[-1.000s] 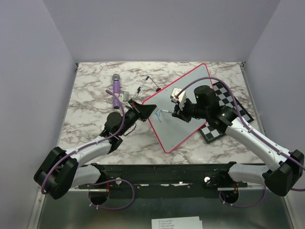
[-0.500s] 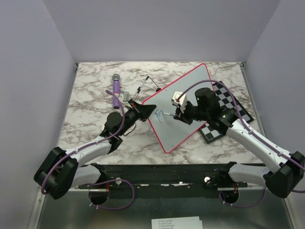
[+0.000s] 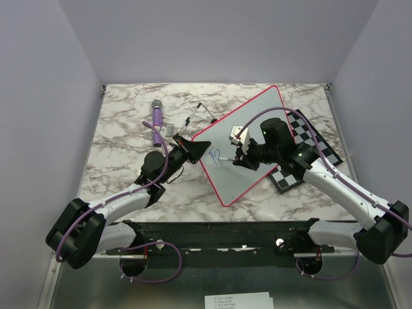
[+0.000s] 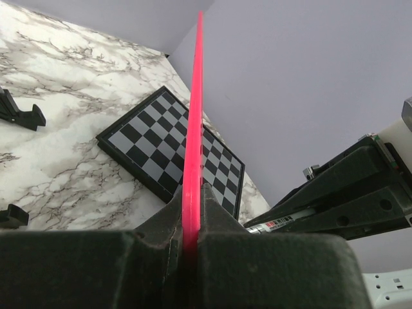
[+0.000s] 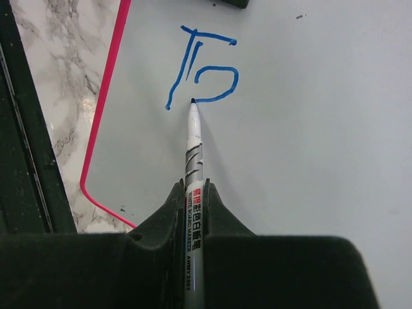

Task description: Write a sentence on the whiteboard

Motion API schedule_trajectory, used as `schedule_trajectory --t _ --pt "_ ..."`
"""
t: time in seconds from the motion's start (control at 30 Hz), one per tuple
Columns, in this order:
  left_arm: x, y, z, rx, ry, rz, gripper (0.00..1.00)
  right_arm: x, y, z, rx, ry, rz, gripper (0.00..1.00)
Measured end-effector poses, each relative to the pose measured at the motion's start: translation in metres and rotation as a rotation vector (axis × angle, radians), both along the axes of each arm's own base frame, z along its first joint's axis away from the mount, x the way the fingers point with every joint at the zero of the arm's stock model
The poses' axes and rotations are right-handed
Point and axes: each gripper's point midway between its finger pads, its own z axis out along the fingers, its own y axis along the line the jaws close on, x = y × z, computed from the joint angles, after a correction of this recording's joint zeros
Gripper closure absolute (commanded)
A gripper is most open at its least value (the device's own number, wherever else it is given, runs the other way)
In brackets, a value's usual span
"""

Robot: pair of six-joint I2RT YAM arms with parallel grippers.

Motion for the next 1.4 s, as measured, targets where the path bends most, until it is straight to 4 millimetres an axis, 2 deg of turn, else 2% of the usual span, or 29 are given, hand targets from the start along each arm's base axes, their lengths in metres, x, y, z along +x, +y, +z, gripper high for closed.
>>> schedule_trajectory --t 0.7,0.83,1.07,1.4 --pt "0.0 0.0 0.002 -0.005 -0.006 -0.001 1.0 0.005 0.008 0.013 0.026 0.013 -0.005 1.0" --pt "0.0 0.0 0.002 -0.005 -0.006 -0.001 1.0 0.007 0.004 0.018 0.045 0.016 -0.016 1.0" --pt "0.0 0.0 0.002 -0.005 -0.006 0.0 1.0 0.025 -0.014 0.036 0.096 -0.022 -0.091 1.0" --pt "0.0 0.0 0.002 -0.004 -0.007 -0.002 1.0 0.032 -0.011 0.045 0.123 -0.06 -0.097 1.0"
